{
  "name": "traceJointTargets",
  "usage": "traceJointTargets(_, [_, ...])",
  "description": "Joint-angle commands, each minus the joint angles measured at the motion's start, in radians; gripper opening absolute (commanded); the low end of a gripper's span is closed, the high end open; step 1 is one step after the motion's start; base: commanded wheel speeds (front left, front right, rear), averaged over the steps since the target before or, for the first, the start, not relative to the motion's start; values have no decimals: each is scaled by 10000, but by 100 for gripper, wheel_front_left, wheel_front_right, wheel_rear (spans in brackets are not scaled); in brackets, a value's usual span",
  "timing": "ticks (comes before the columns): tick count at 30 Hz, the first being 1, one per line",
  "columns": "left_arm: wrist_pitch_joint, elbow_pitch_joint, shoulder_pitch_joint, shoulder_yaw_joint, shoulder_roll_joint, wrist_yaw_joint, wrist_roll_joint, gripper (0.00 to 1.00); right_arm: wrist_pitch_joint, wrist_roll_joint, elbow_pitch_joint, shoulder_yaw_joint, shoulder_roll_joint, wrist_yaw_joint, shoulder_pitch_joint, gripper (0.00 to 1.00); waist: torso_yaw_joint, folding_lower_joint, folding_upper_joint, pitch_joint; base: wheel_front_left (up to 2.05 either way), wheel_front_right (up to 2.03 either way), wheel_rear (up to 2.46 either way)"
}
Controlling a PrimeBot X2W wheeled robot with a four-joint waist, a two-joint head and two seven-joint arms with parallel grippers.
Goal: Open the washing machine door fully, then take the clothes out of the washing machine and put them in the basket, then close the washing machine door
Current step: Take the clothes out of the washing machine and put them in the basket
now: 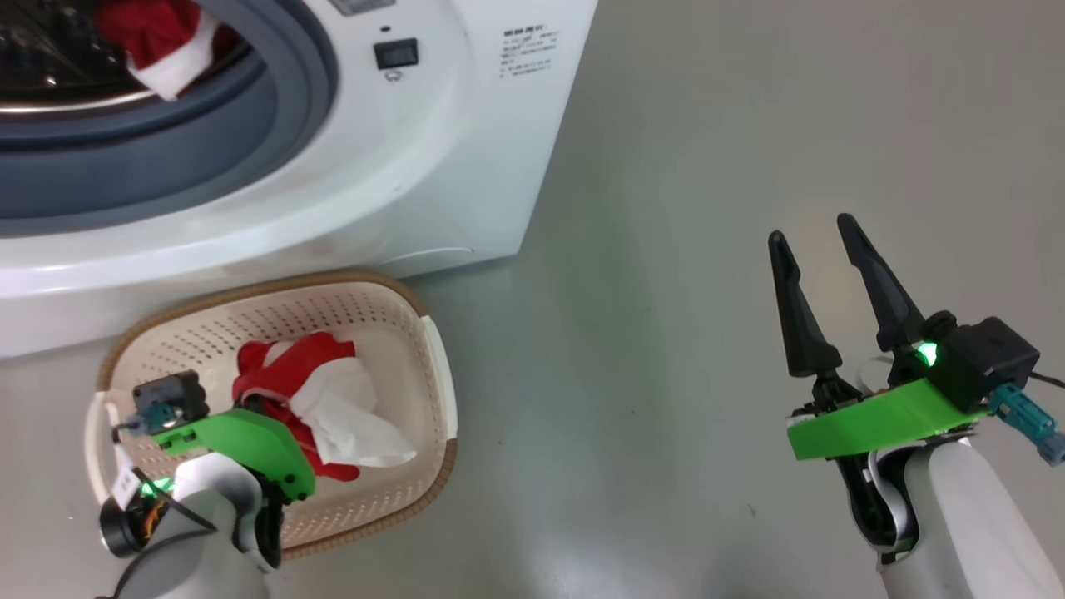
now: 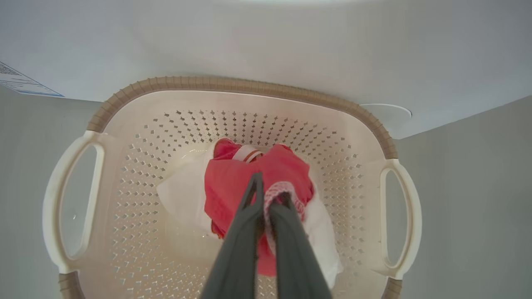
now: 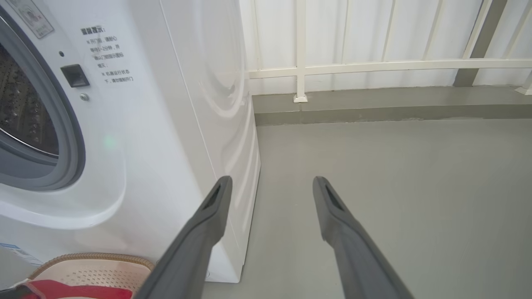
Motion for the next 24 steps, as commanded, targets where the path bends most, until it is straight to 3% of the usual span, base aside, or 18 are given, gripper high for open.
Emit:
traceJointTargets(1, [38, 128, -143, 249, 352, -82, -104, 0, -65, 69, -256, 257, -6, 65, -119, 100, -233, 0, -1, 295, 0, 0, 0])
traceJointTargets(7, [474, 1077, -713, 309, 487, -533, -363, 0, -65, 140, -280, 270, -1, 65, -230, 100, -319, 0, -1, 545, 0, 0, 0])
traceJointTargets(8, [533, 1150, -777, 269, 503, -572, -350, 4, -65, 145, -279, 255, -1, 65, -232, 100, -312, 0, -1, 565, 0, 0, 0])
traceJointTargets(11, [630, 1298, -914, 200, 542, -660, -350, 43, -65, 141, -247, 220, 1, 65, -245, 100, -287, 0, -1, 562, 0, 0, 0])
traceJointTargets(12, [610, 1327, -946, 169, 556, -690, -338, 67, -65, 139, -228, 212, 1, 65, -253, 100, -276, 0, -1, 535, 0, 0, 0])
traceJointTargets(13, [558, 1350, -963, 142, 561, -726, -330, 100, -65, 139, -210, 199, 2, 65, -263, 100, -259, 0, -1, 485, 0, 0, 0])
traceJointTargets(24, [-579, 1436, -616, 9, 445, -1176, -405, 100, -65, 38, -52, 209, 6, 65, -173, 100, -45, 0, -1, -430, 0, 0, 0])
